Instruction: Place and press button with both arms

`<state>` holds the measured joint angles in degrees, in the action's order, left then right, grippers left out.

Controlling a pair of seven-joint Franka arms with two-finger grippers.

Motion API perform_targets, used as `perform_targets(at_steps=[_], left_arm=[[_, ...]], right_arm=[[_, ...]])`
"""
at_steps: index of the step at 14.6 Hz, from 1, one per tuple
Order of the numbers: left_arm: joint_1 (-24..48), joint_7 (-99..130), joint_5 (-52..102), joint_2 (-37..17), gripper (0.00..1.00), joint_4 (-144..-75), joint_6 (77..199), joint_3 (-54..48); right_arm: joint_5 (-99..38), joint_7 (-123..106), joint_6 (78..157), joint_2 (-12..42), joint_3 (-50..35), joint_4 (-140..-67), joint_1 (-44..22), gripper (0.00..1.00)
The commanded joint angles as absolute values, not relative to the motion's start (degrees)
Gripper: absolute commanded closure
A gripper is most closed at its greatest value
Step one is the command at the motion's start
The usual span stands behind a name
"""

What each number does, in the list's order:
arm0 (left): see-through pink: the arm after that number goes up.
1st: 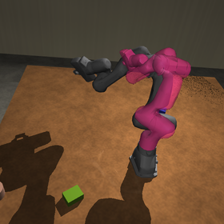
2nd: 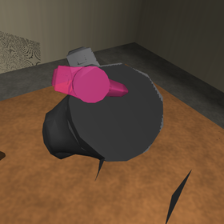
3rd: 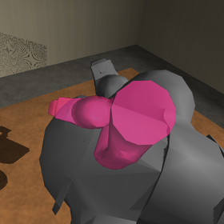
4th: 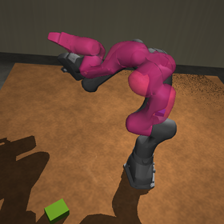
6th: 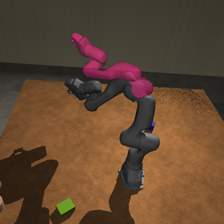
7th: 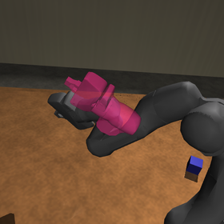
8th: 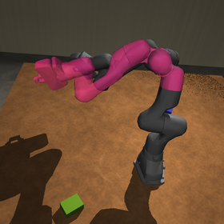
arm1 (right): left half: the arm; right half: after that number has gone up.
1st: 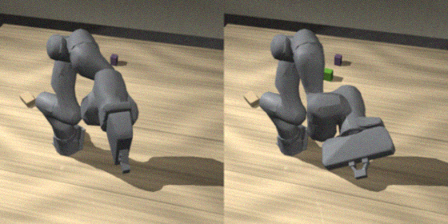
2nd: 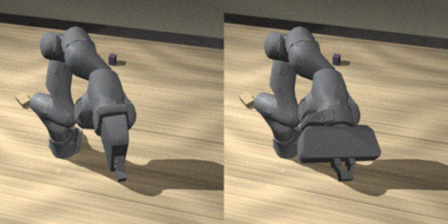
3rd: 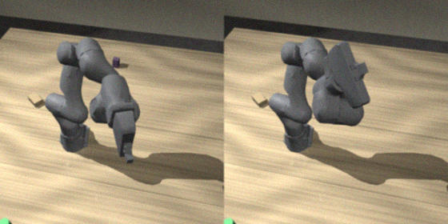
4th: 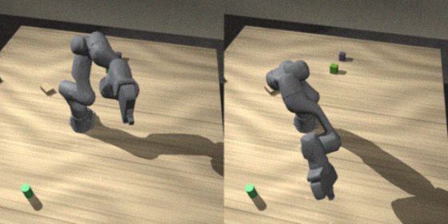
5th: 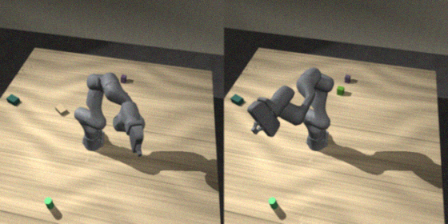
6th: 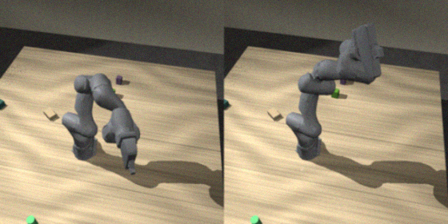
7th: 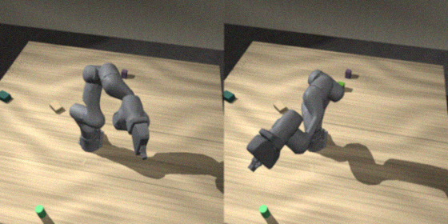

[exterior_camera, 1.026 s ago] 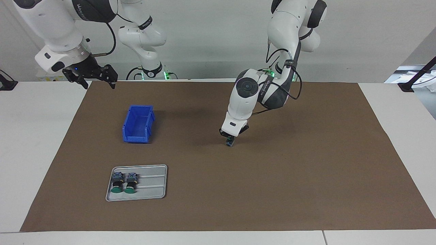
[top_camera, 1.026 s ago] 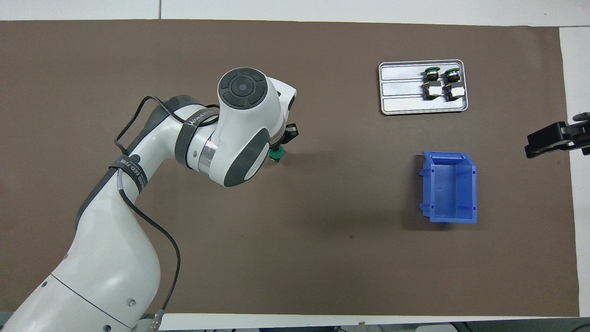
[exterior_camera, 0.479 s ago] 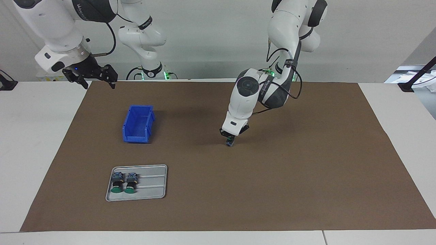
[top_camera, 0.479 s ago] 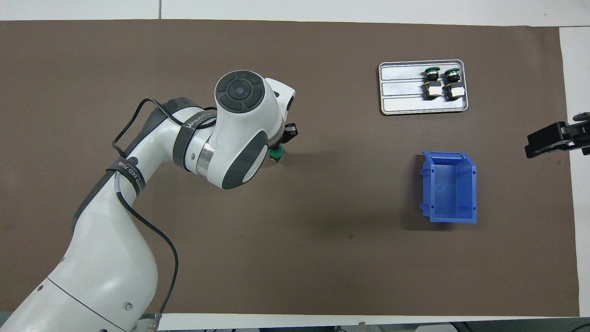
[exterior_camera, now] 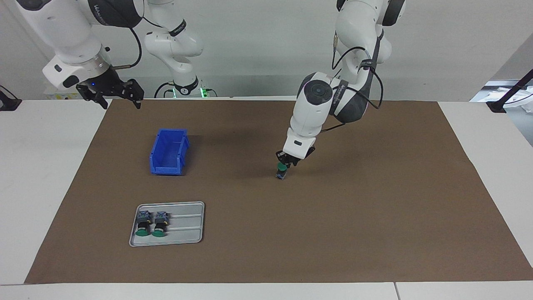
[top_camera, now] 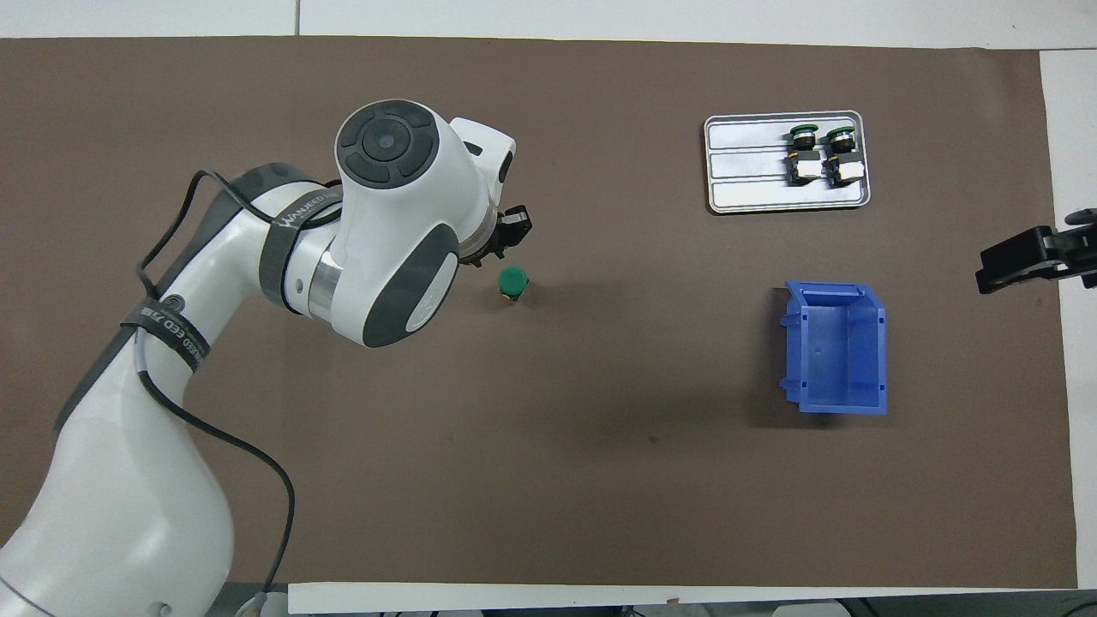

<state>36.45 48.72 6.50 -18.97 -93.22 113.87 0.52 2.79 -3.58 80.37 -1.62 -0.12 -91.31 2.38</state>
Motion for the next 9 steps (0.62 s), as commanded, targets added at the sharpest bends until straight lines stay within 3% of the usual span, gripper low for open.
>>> perform_targets(at_steps=[1,3,9], left_arm=[[33.93,48.35,6.77,-15.83,0.12,-95.10,111.19,0.79],[32.00,47.73,6.33,-14.86,0.00,-95.10,108.38,1.05],[22.87,33.08,5.45,-10.12,0.00,-95.62,98.36,1.14]], right_arm=[[2.99,-4.39,79.63,-1.76,-0.09,-90.97,2.90,0.01],[2.90,-4.39,80.07,-1.76,-0.09,-90.97,2.55,0.01],[0.46,-4.14,80.24,-1.67,-1.40,-90.71,1.50,0.01]])
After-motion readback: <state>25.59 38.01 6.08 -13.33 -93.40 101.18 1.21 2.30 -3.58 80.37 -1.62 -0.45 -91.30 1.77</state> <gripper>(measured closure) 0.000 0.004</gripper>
